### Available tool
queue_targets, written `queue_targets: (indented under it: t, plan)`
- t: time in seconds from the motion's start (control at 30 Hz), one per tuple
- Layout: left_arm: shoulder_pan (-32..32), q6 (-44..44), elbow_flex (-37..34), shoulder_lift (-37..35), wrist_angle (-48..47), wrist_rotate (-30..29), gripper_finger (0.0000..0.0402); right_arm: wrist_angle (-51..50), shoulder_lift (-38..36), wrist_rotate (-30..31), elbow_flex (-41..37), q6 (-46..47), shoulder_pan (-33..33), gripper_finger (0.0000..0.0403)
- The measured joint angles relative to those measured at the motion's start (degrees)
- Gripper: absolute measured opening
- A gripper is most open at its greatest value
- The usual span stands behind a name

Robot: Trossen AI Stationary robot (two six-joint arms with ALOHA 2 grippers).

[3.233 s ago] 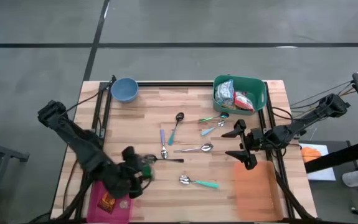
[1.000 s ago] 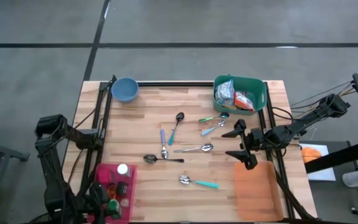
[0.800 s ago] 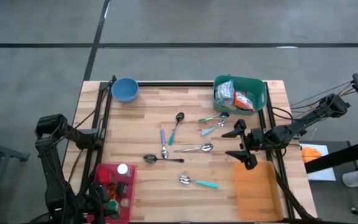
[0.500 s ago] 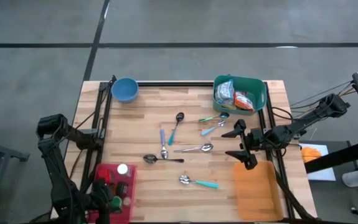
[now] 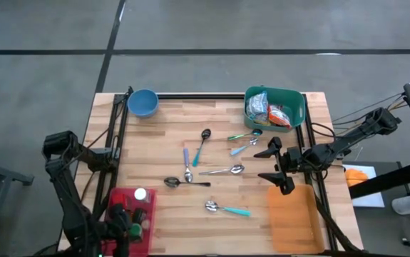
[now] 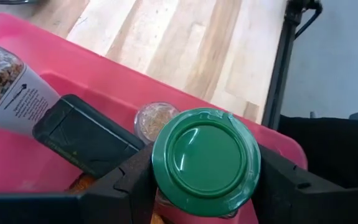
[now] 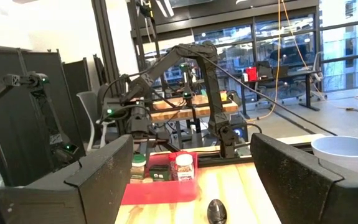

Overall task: Pick & Place Food Item
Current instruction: Put the green seasoning bottle into the pink bin

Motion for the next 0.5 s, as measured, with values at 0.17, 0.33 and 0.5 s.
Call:
queue_targets:
  t: [0.17, 0.33, 0.5]
  plan:
    - [0.0, -0.3, -3.7, -0.1, 5.5, -0.5, 0.0196, 0.0, 0.0, 0.0, 0.0, 0.0, 0.0, 0.0322]
    - [0.2, -2.0, -6.1, -0.4, 9.3, -1.6, 0.0198, 0.0, 0.0, 0.0, 0.0, 0.0, 0.0, 0.0322]
    - [0.2, -1.9, -5.8, -0.4, 9.0, -0.9, 0.0225, 0.0, 0.0, 0.0, 0.0, 0.0, 0.0, 0.0322]
